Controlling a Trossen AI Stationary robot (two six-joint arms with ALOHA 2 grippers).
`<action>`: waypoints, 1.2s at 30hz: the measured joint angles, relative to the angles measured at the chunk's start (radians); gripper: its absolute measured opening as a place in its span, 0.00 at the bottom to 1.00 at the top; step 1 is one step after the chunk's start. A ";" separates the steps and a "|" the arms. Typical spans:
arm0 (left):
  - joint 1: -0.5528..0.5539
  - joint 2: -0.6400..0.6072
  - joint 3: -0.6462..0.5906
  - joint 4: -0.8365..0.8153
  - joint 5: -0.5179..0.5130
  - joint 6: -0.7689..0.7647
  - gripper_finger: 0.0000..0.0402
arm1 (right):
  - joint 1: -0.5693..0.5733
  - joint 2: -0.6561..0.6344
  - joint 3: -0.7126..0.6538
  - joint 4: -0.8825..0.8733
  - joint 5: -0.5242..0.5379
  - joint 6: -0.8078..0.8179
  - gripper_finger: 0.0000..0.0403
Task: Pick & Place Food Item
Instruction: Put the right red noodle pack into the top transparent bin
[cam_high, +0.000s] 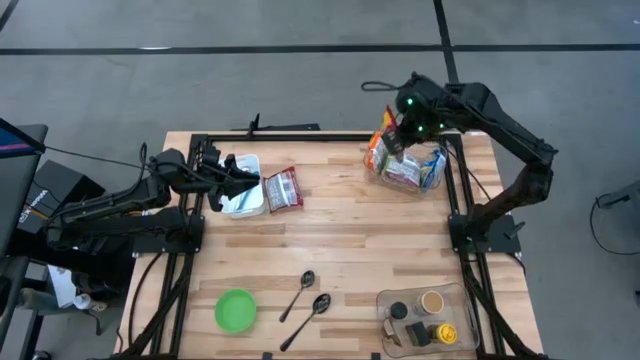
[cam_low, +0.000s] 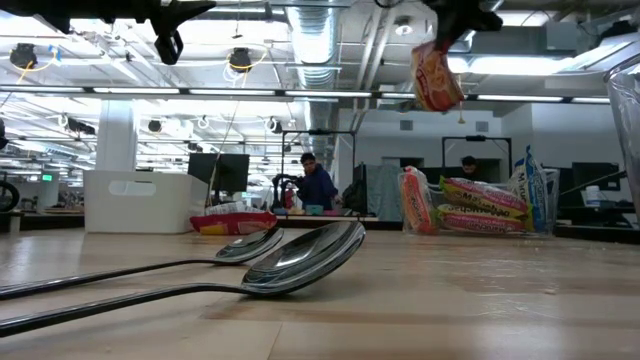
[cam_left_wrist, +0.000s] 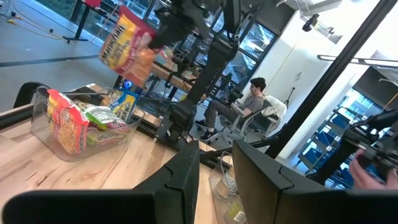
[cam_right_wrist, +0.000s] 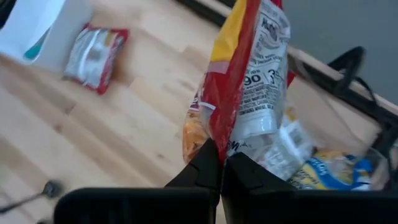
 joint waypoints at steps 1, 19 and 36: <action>0.000 0.000 0.000 0.000 0.000 0.000 0.23 | -0.021 0.000 0.000 0.001 0.000 -0.002 0.00; 0.000 0.000 0.000 0.000 -0.004 0.000 0.23 | -0.305 0.000 -0.074 0.018 -0.113 -0.097 0.00; 0.000 0.000 0.000 0.000 -0.002 0.000 0.23 | -0.316 -0.163 -0.568 0.455 -0.228 0.045 0.00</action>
